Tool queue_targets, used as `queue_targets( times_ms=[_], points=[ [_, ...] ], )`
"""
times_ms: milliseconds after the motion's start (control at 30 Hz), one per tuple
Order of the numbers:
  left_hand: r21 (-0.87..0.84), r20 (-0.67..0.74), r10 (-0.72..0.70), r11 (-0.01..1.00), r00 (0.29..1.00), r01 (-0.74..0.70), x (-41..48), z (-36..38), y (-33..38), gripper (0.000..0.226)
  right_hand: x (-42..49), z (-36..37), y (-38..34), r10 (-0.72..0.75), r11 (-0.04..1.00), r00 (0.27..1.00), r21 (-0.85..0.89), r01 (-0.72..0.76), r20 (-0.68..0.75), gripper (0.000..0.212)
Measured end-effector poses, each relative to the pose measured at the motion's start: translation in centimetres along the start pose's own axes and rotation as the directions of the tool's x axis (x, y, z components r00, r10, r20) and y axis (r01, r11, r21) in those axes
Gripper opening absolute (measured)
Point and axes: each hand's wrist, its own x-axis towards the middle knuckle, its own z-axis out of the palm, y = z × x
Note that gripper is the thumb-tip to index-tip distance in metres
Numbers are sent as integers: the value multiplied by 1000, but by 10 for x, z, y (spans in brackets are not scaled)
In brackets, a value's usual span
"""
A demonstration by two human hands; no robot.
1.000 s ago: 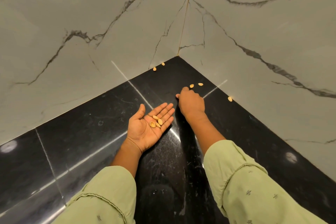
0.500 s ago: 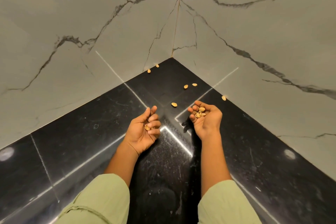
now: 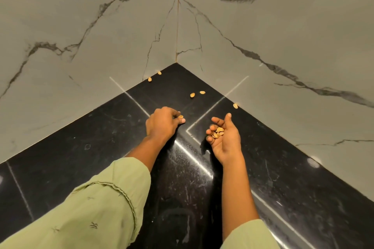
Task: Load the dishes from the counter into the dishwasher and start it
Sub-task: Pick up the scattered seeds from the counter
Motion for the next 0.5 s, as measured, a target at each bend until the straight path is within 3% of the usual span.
queue_targets(
  times_ms=[167,200,233,267,300,333,367,433,500],
  points=[
    [-89,-17,11,996,1000,-12,3,5,-2,9,9,-9,-12,-126,974,980,-206,93,-153,26],
    [-219,1,-17,976,1000,16,5,5,-2,11,14,-12,-16,-183,951,964,-283,124,-194,21],
    [-452,62,-81,886,995,100,5,4,0,15,20,-15,-20,-252,913,939,-378,151,-233,18],
    [-701,179,-143,676,973,228,5,3,5,18,26,-17,-25,-336,849,906,-499,173,-258,18],
    [-852,317,-153,387,936,352,4,0,7,20,32,-18,-29,-421,742,873,-648,174,-248,20],
    [-891,424,-112,126,899,436,1,-2,11,20,36,-19,-34,-492,583,847,-798,152,-199,23],
    [-880,475,-62,-39,878,473,0,-4,13,18,39,-19,-38,-534,400,836,-909,118,-127,26],
    [-860,482,9,-186,876,475,-1,-2,18,8,47,-18,-46,-557,117,831,-990,74,-4,28],
    [-861,461,17,-233,887,452,-2,1,23,10,56,-19,-50,-563,-35,825,-998,46,58,25]
  ],
)
